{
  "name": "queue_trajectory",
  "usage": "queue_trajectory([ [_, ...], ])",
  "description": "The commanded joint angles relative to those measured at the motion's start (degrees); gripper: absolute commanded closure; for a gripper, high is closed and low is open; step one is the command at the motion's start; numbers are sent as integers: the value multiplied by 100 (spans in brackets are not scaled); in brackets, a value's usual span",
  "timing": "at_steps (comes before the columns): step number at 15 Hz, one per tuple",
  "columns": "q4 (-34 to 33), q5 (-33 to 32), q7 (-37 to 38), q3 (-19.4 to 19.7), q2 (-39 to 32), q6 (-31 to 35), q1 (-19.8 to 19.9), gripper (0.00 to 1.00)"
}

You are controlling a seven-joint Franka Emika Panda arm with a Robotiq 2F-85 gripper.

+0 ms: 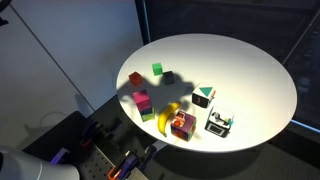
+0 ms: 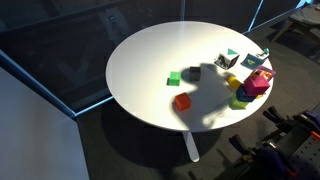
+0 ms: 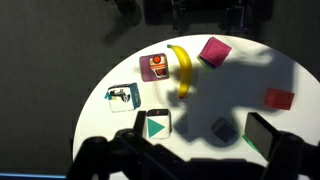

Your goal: Put the grey building block on the pink building block

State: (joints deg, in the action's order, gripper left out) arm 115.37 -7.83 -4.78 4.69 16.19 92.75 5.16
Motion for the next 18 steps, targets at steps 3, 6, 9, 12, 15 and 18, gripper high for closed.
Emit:
queue_trajectory([
  [3, -12, -5, 5, 23, -4, -13, -27, 0],
  [6, -12, -5, 5, 23, -4, -13, -27, 0],
  [9, -134, 179, -60, 52, -168, -39, -56, 0],
  [12, -224, 449, -114, 65, -369, 59, -97, 0],
  [15, -202, 721, -80, 29, -584, 429, -145, 0],
  [18, -87, 880, 8, -34, -791, 1076, -201, 0],
])
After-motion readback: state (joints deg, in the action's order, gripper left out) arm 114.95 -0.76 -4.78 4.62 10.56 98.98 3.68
